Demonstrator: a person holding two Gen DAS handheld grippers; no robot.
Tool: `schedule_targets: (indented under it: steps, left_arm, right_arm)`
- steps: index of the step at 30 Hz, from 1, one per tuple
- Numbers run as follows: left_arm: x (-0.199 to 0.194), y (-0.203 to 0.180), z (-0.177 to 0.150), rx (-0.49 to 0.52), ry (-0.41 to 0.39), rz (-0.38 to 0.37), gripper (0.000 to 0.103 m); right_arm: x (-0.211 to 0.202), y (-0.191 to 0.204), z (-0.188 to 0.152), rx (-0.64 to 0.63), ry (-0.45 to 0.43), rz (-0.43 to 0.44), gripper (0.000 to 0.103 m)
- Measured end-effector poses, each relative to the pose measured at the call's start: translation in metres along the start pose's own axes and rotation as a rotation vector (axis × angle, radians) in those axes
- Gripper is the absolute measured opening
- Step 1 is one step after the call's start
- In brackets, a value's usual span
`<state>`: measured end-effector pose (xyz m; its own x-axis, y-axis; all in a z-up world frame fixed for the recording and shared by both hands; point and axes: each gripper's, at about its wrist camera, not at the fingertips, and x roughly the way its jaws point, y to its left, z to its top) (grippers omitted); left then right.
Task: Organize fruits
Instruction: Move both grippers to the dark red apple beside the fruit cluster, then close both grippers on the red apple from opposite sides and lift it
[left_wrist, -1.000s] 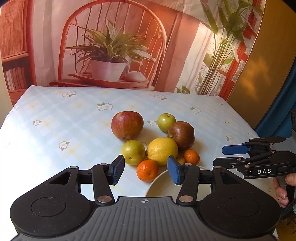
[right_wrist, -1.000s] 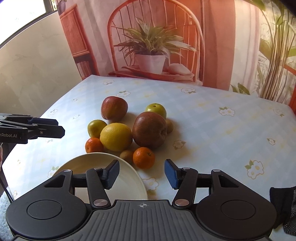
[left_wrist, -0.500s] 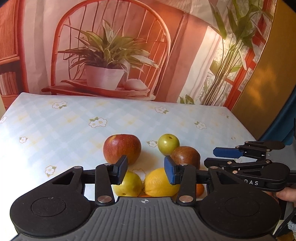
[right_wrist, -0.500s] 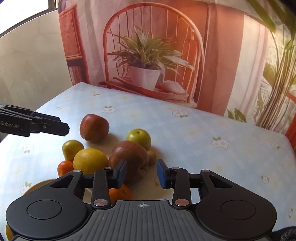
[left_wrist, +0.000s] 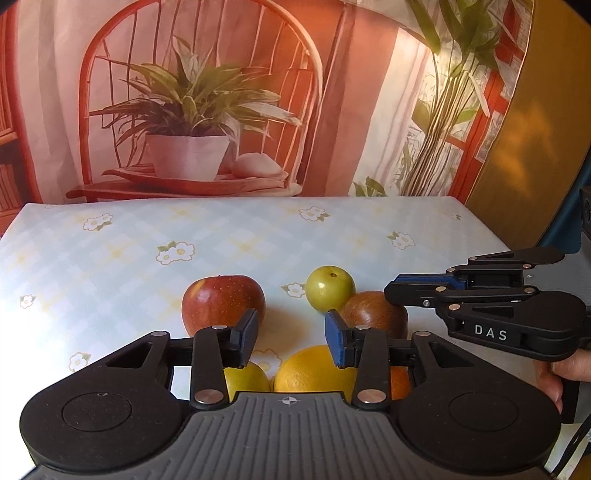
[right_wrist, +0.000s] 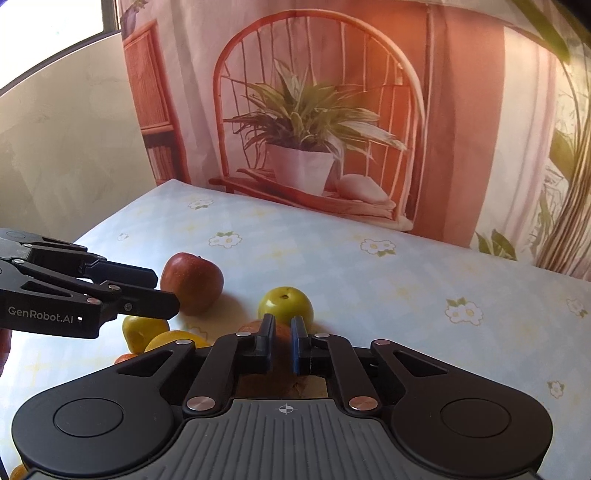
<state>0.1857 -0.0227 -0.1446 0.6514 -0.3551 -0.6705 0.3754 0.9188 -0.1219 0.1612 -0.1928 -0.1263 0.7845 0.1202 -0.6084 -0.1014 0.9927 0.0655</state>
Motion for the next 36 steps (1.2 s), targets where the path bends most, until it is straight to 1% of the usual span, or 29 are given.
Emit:
schedule_targets:
  steps: [1,4,6,8,9,10,11,12,14,15,16,19,22,24,26,30,33,36]
  left_arm:
    - [0.0,-0.001,0.001,0.005,-0.002,0.0,0.053]
    - [0.001,-0.005,0.004,0.014,-0.017,-0.019,0.061]
    - [0.003,-0.011,0.006,0.027,-0.019,-0.027,0.064]
    - [0.005,-0.018,0.008,0.046,-0.028,-0.049,0.064]
    - [0.007,-0.021,0.009,0.057,-0.019,-0.051,0.063]
    - [0.01,-0.026,0.009,0.068,-0.002,-0.048,0.055]
    - [0.014,-0.029,0.01,0.075,0.006,-0.054,0.05]
    - [0.019,-0.03,0.011,0.075,0.013,-0.072,0.044]
    - [0.031,-0.031,0.012,0.038,0.045,-0.111,0.035]
    - [0.038,-0.031,0.013,0.017,0.067,-0.132,0.026]
    - [0.042,-0.032,0.013,0.004,0.078,-0.146,0.022]
    - [0.049,-0.04,0.013,0.03,0.097,-0.147,0.022]
    - [0.051,-0.047,0.012,0.053,0.102,-0.171,0.022]
    - [0.052,-0.052,0.013,0.063,0.101,-0.174,0.022]
    - [0.054,-0.056,0.016,0.074,0.102,-0.181,0.022]
    - [0.056,-0.064,0.018,0.092,0.104,-0.211,0.022]
    - [0.059,-0.065,0.017,0.081,0.101,-0.225,0.025]
    - [0.062,-0.06,0.016,0.031,0.112,-0.26,0.03]
  right_arm:
    - [-0.003,-0.005,-0.003,0.016,-0.002,-0.006,0.008]
    - [-0.009,-0.018,-0.011,0.056,-0.002,-0.022,0.008]
    - [-0.011,-0.025,-0.017,0.077,0.002,-0.036,0.008]
    - [-0.01,-0.033,-0.025,0.102,0.021,-0.044,0.008]
    - [-0.009,-0.036,-0.029,0.117,0.023,-0.047,0.008]
    - [-0.01,-0.038,-0.033,0.129,0.015,-0.048,0.008]
    - [-0.011,-0.039,-0.035,0.134,0.01,-0.048,0.008]
    - [-0.011,-0.039,-0.037,0.135,0.012,-0.05,0.008]
    - [-0.009,-0.04,-0.04,0.134,0.03,-0.045,0.008]
    - [-0.008,-0.04,-0.04,0.133,0.035,-0.046,0.008]
    - [-0.008,-0.04,-0.041,0.131,0.038,-0.045,0.008]
    - [-0.01,-0.042,-0.042,0.127,0.041,-0.048,0.008]
    - [-0.01,-0.044,-0.044,0.119,0.05,-0.048,0.009]
    - [-0.009,-0.044,-0.046,0.097,0.064,-0.056,0.012]
    - [-0.009,-0.042,-0.049,0.066,0.076,-0.07,0.02]
    - [-0.01,-0.038,-0.052,0.004,0.087,-0.092,0.026]
    - [-0.009,-0.037,-0.052,-0.03,0.093,-0.101,0.028]
    - [-0.011,-0.036,-0.052,-0.069,0.098,-0.095,0.032]
